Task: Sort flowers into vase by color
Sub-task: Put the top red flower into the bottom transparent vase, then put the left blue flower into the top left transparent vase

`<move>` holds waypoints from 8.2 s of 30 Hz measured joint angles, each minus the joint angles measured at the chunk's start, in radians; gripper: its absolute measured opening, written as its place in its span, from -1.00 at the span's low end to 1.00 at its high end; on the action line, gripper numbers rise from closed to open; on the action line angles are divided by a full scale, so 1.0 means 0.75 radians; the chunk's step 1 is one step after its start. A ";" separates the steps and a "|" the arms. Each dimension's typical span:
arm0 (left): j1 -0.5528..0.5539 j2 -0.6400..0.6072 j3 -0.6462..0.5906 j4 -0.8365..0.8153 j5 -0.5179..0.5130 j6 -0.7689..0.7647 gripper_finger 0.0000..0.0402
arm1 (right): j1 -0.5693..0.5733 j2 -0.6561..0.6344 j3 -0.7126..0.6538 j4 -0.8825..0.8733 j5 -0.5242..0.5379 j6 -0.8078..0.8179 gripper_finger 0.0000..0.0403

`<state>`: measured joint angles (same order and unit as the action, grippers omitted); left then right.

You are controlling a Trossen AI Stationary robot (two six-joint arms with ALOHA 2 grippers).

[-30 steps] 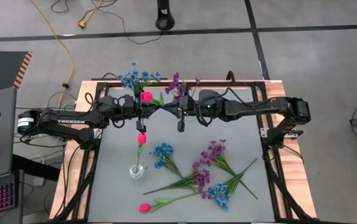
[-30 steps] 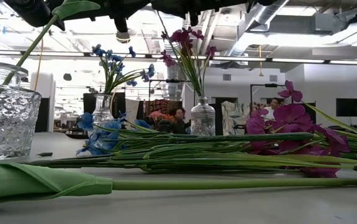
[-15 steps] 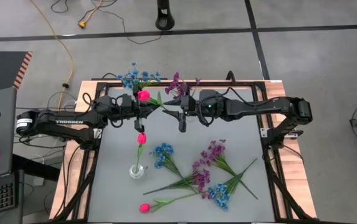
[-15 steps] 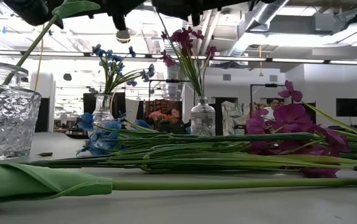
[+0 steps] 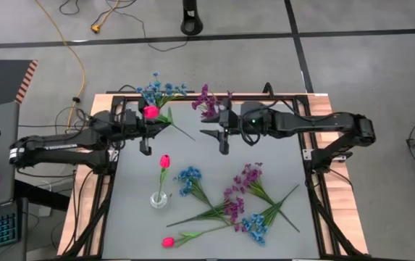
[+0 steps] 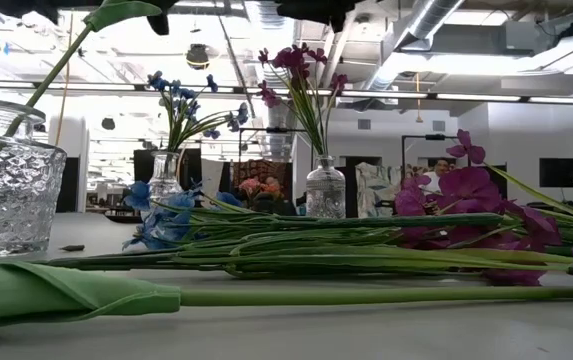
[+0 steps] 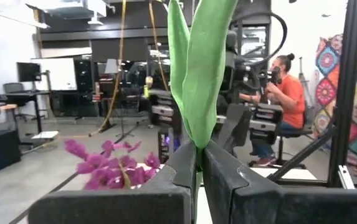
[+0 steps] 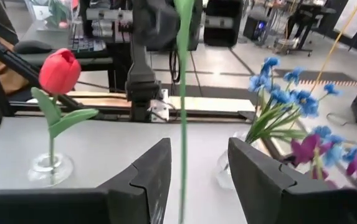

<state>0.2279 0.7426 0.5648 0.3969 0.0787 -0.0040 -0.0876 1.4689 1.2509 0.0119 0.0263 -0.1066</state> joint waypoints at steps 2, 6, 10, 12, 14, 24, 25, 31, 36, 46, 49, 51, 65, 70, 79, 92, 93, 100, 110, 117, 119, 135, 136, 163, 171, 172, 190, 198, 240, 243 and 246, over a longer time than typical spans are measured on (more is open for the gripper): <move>0.000 -0.070 0.000 -0.073 -0.025 0.000 -0.98 | 0.006 -0.007 0.000 -0.030 0.000 0.038 -0.09; 0.000 -0.204 0.000 -0.178 -0.083 0.001 -0.98 | 0.020 -0.007 0.000 -0.084 -0.001 0.048 -0.09; 0.000 -0.328 0.000 -0.279 -0.107 0.001 -0.98 | 0.032 0.000 0.000 -0.119 0.000 0.048 -0.09; 0.000 -0.388 0.000 -0.345 -0.106 -0.004 -0.98 | 0.043 0.004 0.000 -0.131 0.000 0.048 -0.09; 0.000 -0.442 0.000 -0.404 -0.106 -0.030 -0.98 | 0.055 0.008 0.000 -0.129 0.000 0.048 -0.09; 0.000 -0.640 0.140 -0.941 -0.109 -0.117 -0.98 | 0.083 0.011 0.000 -0.129 0.000 0.052 -0.09; 0.000 -0.643 0.170 -0.997 -0.106 -0.138 -0.98 | 0.082 0.011 0.000 -0.129 0.000 0.054 -0.09; 0.000 -0.643 0.295 -1.195 0.088 -0.293 -0.98 | 0.078 0.011 0.000 -0.129 0.000 0.077 -0.09; 0.000 -0.641 0.271 -1.206 0.350 -0.487 -0.98 | 0.081 0.011 0.000 -0.136 0.000 0.157 -0.09; 0.000 -0.638 0.122 -1.035 0.428 -0.636 -0.98 | 0.082 0.011 0.000 -0.255 0.000 0.335 -0.09; -0.001 -0.639 0.091 -0.949 0.458 -0.654 -0.98 | 0.082 0.011 0.000 -0.293 0.000 0.384 -0.09; -0.002 -0.639 0.076 -0.941 0.459 -0.657 -0.98 | 0.082 0.011 0.000 -0.323 0.000 0.390 -0.09; -0.266 -0.632 -0.081 -0.765 0.312 -0.635 -0.98 | 0.092 0.012 0.000 -0.356 0.000 0.391 -0.09; -0.343 -0.632 -0.085 -0.761 0.258 -0.569 -0.98 | 0.092 0.012 0.000 -0.355 0.000 0.391 -0.09; -0.432 -0.567 -0.085 -0.800 0.192 -0.477 -0.98 | 0.092 0.012 0.000 -0.355 0.000 0.390 -0.09; -0.520 -0.403 -0.085 -0.807 0.169 -0.426 -0.98 | 0.092 0.012 0.000 -0.355 0.000 0.388 -0.09; -0.521 -0.400 -0.085 -0.807 0.179 -0.434 -0.98 | 0.092 0.012 0.000 -0.355 0.000 0.388 -0.09; -0.521 -0.396 -0.085 -0.811 0.220 -0.463 -0.87 | 0.092 0.012 0.000 -0.355 0.000 0.388 -0.09; -0.521 -0.396 -0.085 -0.811 0.213 -0.476 -0.45 | 0.092 0.012 0.000 -0.355 0.000 0.389 -0.09; -0.520 -0.398 -0.085 -0.871 0.257 -0.444 -0.30 | 0.092 0.012 0.000 -0.355 0.000 0.390 -0.09; -0.520 -0.398 -0.085 -0.902 0.300 -0.429 -0.30 | 0.092 0.012 0.000 -0.355 0.000 0.390 -0.09; -0.520 -0.509 -0.085 -0.926 0.333 -0.500 -0.31 | 0.092 0.012 -0.001 -0.355 0.000 0.389 -0.09; -0.520 -0.524 -0.085 -0.926 0.333 -0.508 -0.31 | 0.092 0.012 -0.001 -0.355 0.000 0.389 -0.09; -0.520 -0.639 -0.084 -1.042 0.124 -0.671 -0.31 | 0.091 0.012 -0.001 -0.355 0.000 0.389 -0.09; -0.520 -0.642 -0.083 -1.343 0.300 -0.720 -0.31 | 0.092 0.012 -0.001 -0.355 0.000 0.388 -0.09; -0.520 -0.642 -0.083 -1.369 0.301 -0.720 -0.31 | 0.091 0.012 -0.001 -0.355 0.000 0.388 -0.09; -0.520 -0.642 -0.083 -1.524 -0.181 -0.621 -0.32 | 0.120 0.012 -0.001 -0.393 -0.001 0.393 -0.09; -0.520 -0.641 -0.083 -1.533 -0.576 -0.579 -0.32 | 0.215 0.027 -0.001 -0.387 0.000 0.539 -0.09; -0.520 -0.626 -0.084 -1.534 -0.531 -0.598 -0.32 | 0.485 0.685 -0.001 -0.188 0.035 1.159 -0.09; -0.520 -0.626 -0.084 -1.534 -0.531 -0.600 -0.32 | 0.486 0.727 0.006 -0.175 0.036 1.159 -0.09; -0.520 -0.624 -0.084 -1.534 -0.531 -0.601 -0.32 | 0.486 0.742 0.006 -0.189 0.036 1.159 -0.09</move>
<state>-0.1619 0.2745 0.5014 -0.7536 -0.3199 -0.4548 0.2771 2.0257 1.2552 -0.1299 0.0532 0.7624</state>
